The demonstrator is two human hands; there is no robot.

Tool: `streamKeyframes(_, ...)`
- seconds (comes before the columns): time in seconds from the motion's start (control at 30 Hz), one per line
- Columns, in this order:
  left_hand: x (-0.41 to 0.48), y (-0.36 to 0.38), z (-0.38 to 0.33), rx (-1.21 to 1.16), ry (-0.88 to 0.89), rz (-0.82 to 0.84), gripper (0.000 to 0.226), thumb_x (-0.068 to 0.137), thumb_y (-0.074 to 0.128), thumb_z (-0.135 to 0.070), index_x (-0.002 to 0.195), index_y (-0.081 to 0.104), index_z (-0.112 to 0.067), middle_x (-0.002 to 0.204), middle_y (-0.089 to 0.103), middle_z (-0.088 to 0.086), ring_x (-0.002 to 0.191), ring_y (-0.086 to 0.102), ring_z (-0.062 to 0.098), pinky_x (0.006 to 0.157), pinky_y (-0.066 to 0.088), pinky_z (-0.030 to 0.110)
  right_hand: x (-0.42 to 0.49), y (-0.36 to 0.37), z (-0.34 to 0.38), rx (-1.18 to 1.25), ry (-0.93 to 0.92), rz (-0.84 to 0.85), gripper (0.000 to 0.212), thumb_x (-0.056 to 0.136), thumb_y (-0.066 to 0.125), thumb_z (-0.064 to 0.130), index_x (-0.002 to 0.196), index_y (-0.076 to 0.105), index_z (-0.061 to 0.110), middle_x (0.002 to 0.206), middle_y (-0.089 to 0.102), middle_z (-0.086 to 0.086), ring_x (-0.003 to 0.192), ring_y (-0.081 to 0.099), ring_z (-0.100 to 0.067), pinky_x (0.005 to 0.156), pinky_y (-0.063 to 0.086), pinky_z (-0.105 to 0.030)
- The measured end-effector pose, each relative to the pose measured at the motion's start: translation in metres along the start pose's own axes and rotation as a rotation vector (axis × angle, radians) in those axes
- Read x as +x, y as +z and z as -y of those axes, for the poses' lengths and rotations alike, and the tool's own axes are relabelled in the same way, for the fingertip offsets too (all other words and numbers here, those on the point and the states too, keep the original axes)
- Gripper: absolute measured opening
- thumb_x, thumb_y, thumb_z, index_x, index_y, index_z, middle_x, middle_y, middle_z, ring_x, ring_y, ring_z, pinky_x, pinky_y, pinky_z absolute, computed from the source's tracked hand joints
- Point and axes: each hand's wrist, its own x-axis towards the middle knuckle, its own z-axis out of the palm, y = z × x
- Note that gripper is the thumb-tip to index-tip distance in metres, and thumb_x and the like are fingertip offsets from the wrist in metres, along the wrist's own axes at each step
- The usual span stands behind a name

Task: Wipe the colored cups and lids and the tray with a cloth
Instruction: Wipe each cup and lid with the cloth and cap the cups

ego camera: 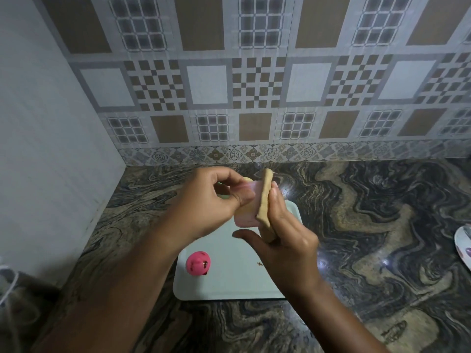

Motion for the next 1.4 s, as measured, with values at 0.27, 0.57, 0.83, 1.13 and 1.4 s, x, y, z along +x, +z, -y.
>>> streamKeyframes(0.27,-0.001,-0.009,-0.006,-0.107,-0.031,-0.004,0.027,0.081,0.067,-0.043,0.099,0.078,-0.026,0.092,0.077,-0.011,0.086,0.071,0.012,0.084,0.059,0.049,0.0,0.001,0.004,0.346,0.227,-0.057,0.066,0.084,0.081,0.042,0.124,0.067,-0.01,0.087,0.069,0.011,0.064,0.063,-0.02,0.062,0.055,-0.039)
streamKeyframes(0.57,-0.003,-0.001,-0.009,-0.181,-0.022,-0.04,0.026,0.082,0.068,-0.039,0.102,0.077,-0.024,0.099,0.077,-0.011,0.095,0.072,0.009,0.082,0.06,0.035,0.003,0.002,0.013,0.106,0.073,-0.047,0.07,0.088,0.075,0.042,0.134,0.058,-0.009,0.129,0.067,-0.026,0.117,0.068,-0.03,0.099,0.055,-0.024)
streamKeyframes(0.83,0.001,-0.006,-0.007,-0.281,-0.124,0.0,0.009,0.074,0.074,-0.028,0.082,0.075,-0.025,0.081,0.075,-0.003,0.081,0.072,0.018,0.071,0.062,0.036,0.005,-0.003,0.018,0.045,-0.009,-0.043,0.059,0.088,0.075,0.032,0.131,0.061,-0.007,0.14,0.057,-0.027,0.133,0.057,-0.02,0.108,0.045,-0.018)
streamKeyframes(1.13,0.0,-0.009,-0.004,-0.278,-0.127,0.075,0.026,0.073,0.072,-0.031,0.094,0.075,-0.016,0.088,0.077,-0.004,0.086,0.071,0.008,0.078,0.055,0.025,0.006,-0.006,0.014,0.139,0.038,-0.077,0.059,0.099,0.062,0.042,0.134,0.054,-0.004,0.137,0.059,-0.027,0.137,0.053,-0.016,0.108,0.043,-0.015)
streamKeyframes(1.4,-0.004,-0.003,-0.014,-0.183,-0.085,0.015,0.033,0.072,0.074,-0.045,0.096,0.078,-0.023,0.09,0.078,-0.005,0.089,0.074,0.011,0.084,0.06,0.035,-0.002,-0.006,0.012,0.088,0.011,-0.115,0.064,0.084,0.082,0.031,0.129,0.061,-0.009,0.138,0.058,-0.025,0.134,0.057,-0.011,0.102,0.052,-0.021)
